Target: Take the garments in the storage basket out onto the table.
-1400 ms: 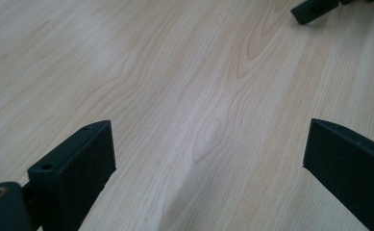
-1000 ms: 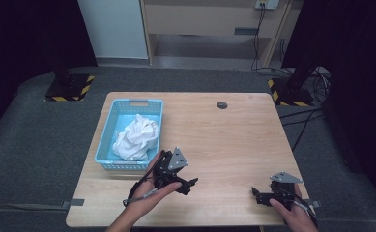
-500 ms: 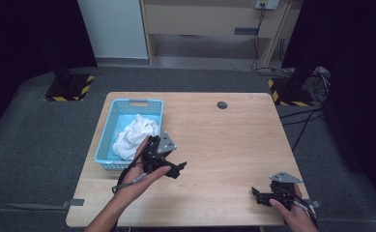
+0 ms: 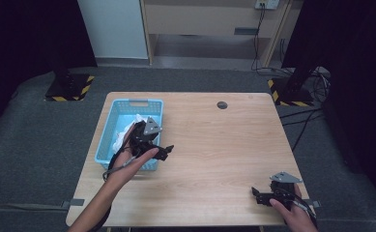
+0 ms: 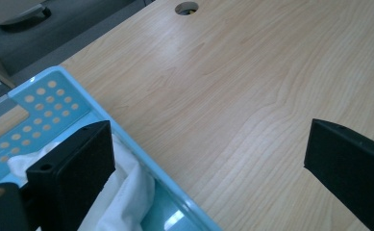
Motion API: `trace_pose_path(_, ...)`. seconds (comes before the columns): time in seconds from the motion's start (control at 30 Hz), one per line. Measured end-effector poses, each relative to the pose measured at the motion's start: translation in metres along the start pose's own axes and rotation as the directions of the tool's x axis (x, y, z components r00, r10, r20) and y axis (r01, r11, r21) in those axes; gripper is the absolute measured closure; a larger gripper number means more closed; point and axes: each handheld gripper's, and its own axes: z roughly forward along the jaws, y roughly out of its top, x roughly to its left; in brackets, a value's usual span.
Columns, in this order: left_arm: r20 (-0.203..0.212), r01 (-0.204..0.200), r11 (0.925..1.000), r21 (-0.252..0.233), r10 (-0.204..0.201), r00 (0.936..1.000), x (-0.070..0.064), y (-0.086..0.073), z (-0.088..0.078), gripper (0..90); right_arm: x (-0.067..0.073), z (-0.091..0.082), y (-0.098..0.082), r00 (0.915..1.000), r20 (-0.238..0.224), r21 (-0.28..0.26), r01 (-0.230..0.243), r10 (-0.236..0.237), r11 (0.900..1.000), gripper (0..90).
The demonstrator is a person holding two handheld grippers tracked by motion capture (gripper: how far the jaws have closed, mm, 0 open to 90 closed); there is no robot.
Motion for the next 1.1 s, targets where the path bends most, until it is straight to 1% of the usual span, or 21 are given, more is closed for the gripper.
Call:
trace_pose_path(0.03,0.0,0.0,1.0,0.0,0.0,1.0,0.0,0.0,0.0,2.7,0.0,0.0,0.0,1.0,0.0,0.0,0.0,0.0,1.0,0.5)
trace_pose_path(0.07,-0.006,0.002,1.0,0.0,-0.002,1.0,0.004,0.0,0.0,2.6,0.0,0.0,0.0,1.0,0.0,0.0,0.0,0.0,1.0,0.5)
trace_pose_path(0.13,-0.009,0.006,1.0,-0.001,-0.006,0.9999,0.006,0.0,0.0,2.6,0.0,0.0,0.0,1.0,0.0,0.0,0.0,0.0,1.0,0.5)
trace_pose_path(0.17,-0.014,0.009,1.0,-0.003,-0.01,0.9999,0.011,0.0,-0.001,2.5,0.0,0.0,0.0,1.0,0.0,0.0,0.0,0.0,1.0,0.5)
trace_pose_path(0.27,-0.025,0.017,0.9999,-0.001,-0.017,0.9995,0.018,0.0,-0.002,2.4,0.0,0.0,0.0,1.0,0.0,0.0,0.0,0.0,1.0,0.5)
trace_pose_path(0.3,-0.025,0.017,0.9999,-0.001,-0.017,0.9995,0.018,0.0,-0.002,2.4,0.0,0.0,0.0,1.0,0.0,0.0,0.0,0.0,1.0,0.5)
trace_pose_path(0.33,-0.036,0.023,0.9997,0.002,-0.023,0.9991,0.024,0.0,-0.002,2.4,0.0,0.0,0.0,1.0,0.0,0.0,0.0,0.0,1.0,0.5)
trace_pose_path(0.4,-0.043,0.03,0.9996,0.004,-0.029,0.9986,0.03,-0.001,-0.003,2.4,0.0,0.0,0.0,1.0,0.0,0.0,0.0,0.0,1.0,0.5)
trace_pose_path(0.43,-0.043,0.03,0.9996,0.004,-0.029,0.9986,0.03,-0.001,-0.003,2.3,0.0,0.0,0.0,1.0,0.0,0.0,0.0,0.0,1.0,0.5)
trace_pose_path(0.47,-0.052,0.036,0.9993,0.006,-0.036,0.998,0.035,-0.003,-0.004,2.3,0.0,0.0,0.0,1.0,0.0,0.0,0.0,0.0,1.0,0.5)
trace_pose_path(0.67,-0.076,0.057,0.9981,0.022,-0.056,0.9956,0.052,-0.01,0.0,2.2,0.0,0.0,0.0,1.0,0.0,0.0,0.0,0.0,1.0,0.5)
trace_pose_path(0.8,-0.073,0.059,0.9971,0.048,-0.055,0.9958,0.062,-0.017,0.007,2.2,0.0,0.0,0.0,1.0,0.0,0.0,0.0,0.0,1.0,0.5)
trace_pose_path(0.87,-0.075,0.039,0.9968,0.069,-0.034,0.9966,0.066,-0.02,0.01,2.2,0.0,0.0,0.0,1.0,0.0,0.0,0.0,0.0,1.0,0.5)
trace_pose_path(0.9,-0.074,0.037,0.9964,0.076,-0.031,0.9968,0.068,-0.022,0.012,2.2,0.0,0.0,0.0,1.0,0.0,0.0,0.0,0.0,1.0,0.5)
trace_pose_path(1.0,-0.063,0.04,0.9958,0.082,-0.035,0.9974,0.075,-0.028,0.015,2.3,0.0,0.0,0.0,1.0,0.0,0.0,0.0,0.0,1.0,0.5)
trace_pose_path(1.03,-0.059,0.036,0.9951,0.092,-0.031,0.9978,0.077,-0.03,0.016,2.4,0.0,0.0,0.0,1.0,0.0,0.0,0.0,0.0,1.0,0.5)
trace_pose_path(1.1,-0.053,0.032,0.9948,0.097,-0.027,0.9982,0.078,-0.033,0.018,2.4,0.0,0.0,0.0,1.0,0.0,0.0,0.0,0.0,1.0,0.5)
